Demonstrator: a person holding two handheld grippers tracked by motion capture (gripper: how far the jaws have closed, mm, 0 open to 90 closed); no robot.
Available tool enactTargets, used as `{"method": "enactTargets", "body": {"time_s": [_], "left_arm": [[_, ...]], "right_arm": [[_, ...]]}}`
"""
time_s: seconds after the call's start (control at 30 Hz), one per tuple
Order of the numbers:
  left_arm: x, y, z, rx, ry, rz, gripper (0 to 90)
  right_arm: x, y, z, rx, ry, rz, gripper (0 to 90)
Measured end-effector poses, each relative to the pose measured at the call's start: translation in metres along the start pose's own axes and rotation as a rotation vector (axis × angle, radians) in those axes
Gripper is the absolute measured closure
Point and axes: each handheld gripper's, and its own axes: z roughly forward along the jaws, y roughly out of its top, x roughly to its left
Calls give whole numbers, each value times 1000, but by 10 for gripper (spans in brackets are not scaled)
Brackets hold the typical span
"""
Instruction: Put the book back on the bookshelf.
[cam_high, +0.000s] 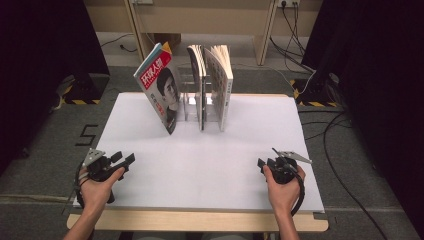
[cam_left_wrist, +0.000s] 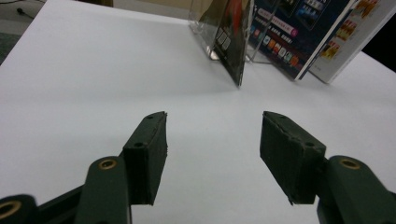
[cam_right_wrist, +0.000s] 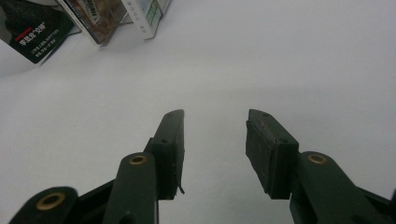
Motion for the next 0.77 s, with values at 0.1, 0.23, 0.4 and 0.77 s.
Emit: {"method": "enactTargets", "body": {"time_s": [0.1, 0.23, 0.4, 0.77], "left_arm": [[4, -6, 0, 11, 12, 0, 408], [9, -10, -2, 19, 34, 12, 408], [13, -14, -2, 18, 42, 5, 409], [12, -18, -1, 6, 21, 7, 385]], "right_arm": [[0, 0, 0, 6, 2, 6, 576], [1, -1, 1, 10, -1, 4, 576], [1, -2, 2, 11, -3, 4, 575], [0, -2, 5, 13, 0, 12, 563]]}}
